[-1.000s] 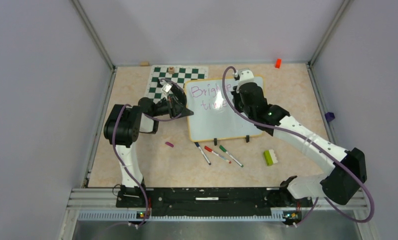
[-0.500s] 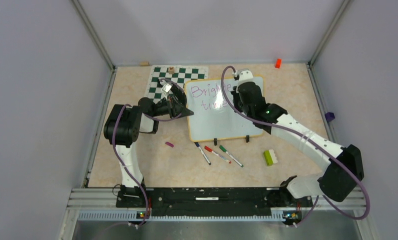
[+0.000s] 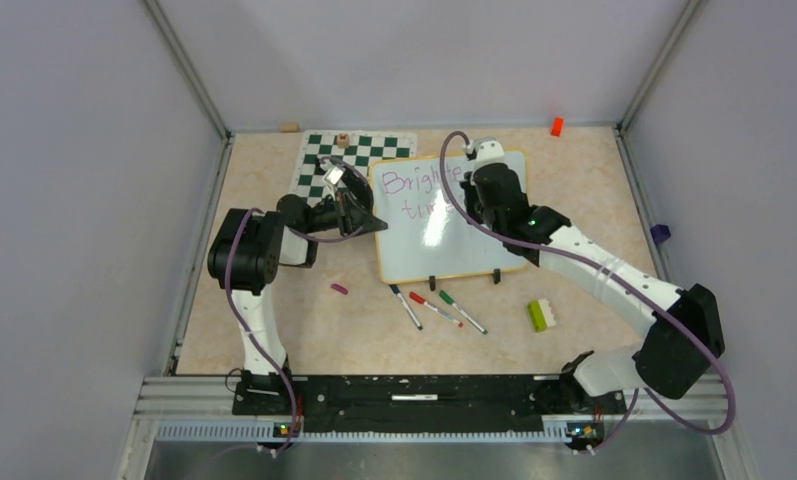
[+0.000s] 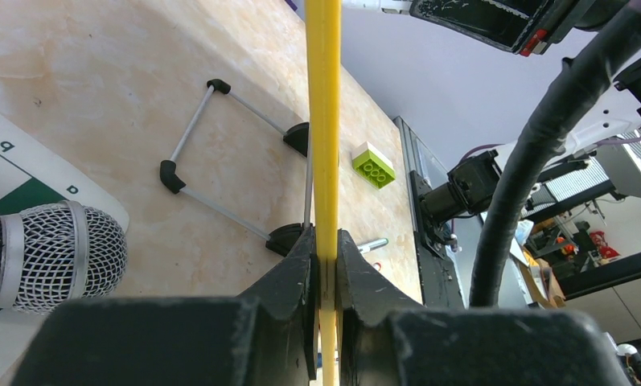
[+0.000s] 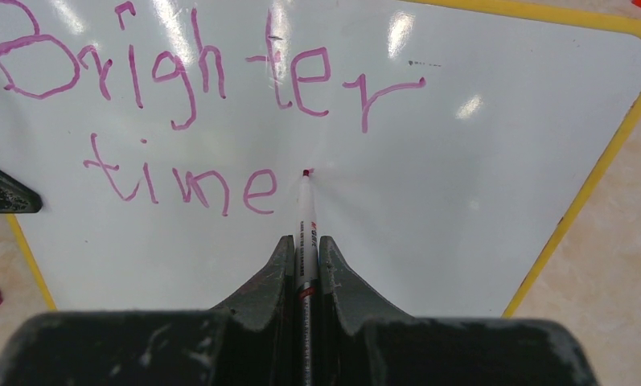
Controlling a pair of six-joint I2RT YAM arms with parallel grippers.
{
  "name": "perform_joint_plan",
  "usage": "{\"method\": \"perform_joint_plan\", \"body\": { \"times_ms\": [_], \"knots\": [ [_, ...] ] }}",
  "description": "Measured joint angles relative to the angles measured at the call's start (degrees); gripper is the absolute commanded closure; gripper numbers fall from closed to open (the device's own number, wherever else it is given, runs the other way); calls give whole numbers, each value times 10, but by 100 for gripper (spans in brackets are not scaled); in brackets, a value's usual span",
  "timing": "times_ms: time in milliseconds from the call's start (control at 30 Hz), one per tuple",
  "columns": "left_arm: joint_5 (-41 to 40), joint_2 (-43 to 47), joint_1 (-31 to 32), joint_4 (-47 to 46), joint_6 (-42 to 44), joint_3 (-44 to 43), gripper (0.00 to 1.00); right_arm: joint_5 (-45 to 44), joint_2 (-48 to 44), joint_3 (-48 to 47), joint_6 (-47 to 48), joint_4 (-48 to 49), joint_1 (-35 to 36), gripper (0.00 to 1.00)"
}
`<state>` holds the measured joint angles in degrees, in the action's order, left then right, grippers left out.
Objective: Write a sentence on the whiteboard
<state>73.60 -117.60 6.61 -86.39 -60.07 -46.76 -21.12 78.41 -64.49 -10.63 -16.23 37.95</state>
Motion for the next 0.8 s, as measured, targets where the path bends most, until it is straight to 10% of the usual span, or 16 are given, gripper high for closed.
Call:
{"method": "perform_joint_plan", "body": {
  "times_ms": [800],
  "knots": [
    [-1, 0, 0, 1, 0, 0, 100, 23, -2, 3, -4, -23, 0, 100]
  ]
}}
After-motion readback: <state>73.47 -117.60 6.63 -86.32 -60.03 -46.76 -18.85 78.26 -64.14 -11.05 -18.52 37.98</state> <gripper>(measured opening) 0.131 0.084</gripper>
